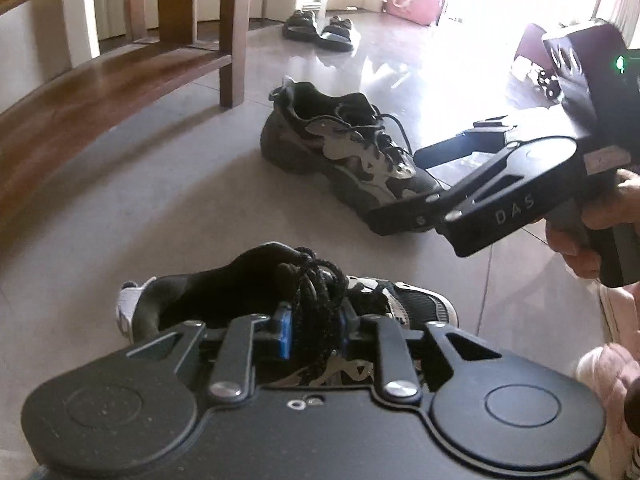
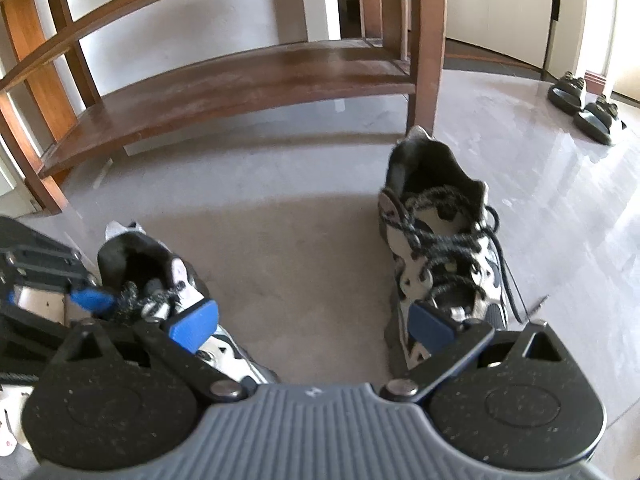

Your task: Organize scattered shoes

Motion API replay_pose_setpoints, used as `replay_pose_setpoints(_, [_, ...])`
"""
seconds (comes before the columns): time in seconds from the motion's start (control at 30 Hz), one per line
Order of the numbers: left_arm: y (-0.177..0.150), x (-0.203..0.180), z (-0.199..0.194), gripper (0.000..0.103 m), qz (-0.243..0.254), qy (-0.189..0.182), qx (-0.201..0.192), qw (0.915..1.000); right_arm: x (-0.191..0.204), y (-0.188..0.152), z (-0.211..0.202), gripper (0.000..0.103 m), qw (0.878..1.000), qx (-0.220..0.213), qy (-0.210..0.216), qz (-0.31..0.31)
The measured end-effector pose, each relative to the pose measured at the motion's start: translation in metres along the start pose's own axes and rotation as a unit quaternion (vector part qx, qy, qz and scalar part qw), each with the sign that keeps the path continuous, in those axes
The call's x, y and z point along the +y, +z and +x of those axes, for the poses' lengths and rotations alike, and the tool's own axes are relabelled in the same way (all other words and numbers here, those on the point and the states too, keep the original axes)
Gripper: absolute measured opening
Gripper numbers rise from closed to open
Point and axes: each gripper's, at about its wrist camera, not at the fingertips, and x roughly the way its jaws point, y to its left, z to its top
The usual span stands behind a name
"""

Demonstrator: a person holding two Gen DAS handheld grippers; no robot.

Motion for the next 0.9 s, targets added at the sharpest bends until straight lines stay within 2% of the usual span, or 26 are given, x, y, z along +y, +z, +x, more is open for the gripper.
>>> replay_pose_setpoints(0.07, [0.004, 0.001, -0.007, 0.036, 0.008, 0.0, -0.001, 1.0, -0.002, -0.002, -0.002, 0.102, 1.0, 0.0, -0.004, 0.006])
replay_pose_setpoints(0.1, [0.01, 0.002, -0.015, 0.039, 0.011, 0.003, -0.015, 0.9998, -0.003, -0.002, -0.003, 0.102, 1.0, -0.002, -0.006, 0.008])
replay_pose_setpoints(0.2, [0.027, 0.006, -0.033, 0.04, 0.0, 0.02, -0.063, 0.9978, -0.009, 0.0, -0.006, 0.102, 1.0, -0.008, -0.013, 0.017])
replay_pose_setpoints(0.3, [0.051, -0.007, -0.028, 0.04, -0.007, 0.07, -0.113, 0.9911, -0.017, 0.003, -0.01, 0.102, 0.999, -0.018, -0.027, 0.024])
replay_pose_setpoints(0.4, [0.064, -0.025, -0.004, 0.04, 0.002, 0.111, -0.111, 0.9876, -0.03, 0.009, -0.017, 0.102, 0.998, -0.03, -0.045, 0.039])
replay_pose_setpoints(0.5, [0.076, -0.043, 0.032, 0.04, -0.006, 0.13, -0.09, 0.9874, -0.044, 0.013, -0.023, 0.102, 0.996, -0.04, -0.063, 0.048])
replay_pose_setpoints(0.63, [0.09, -0.055, 0.064, 0.04, -0.041, 0.126, -0.08, 0.9879, -0.069, 0.021, -0.033, 0.102, 0.992, -0.055, -0.1, 0.052])
replay_pose_setpoints(0.9, [0.109, -0.063, 0.094, 0.04, -0.101, 0.124, -0.072, 0.9845, -0.105, 0.023, -0.041, 0.102, 0.987, -0.06, -0.129, 0.075])
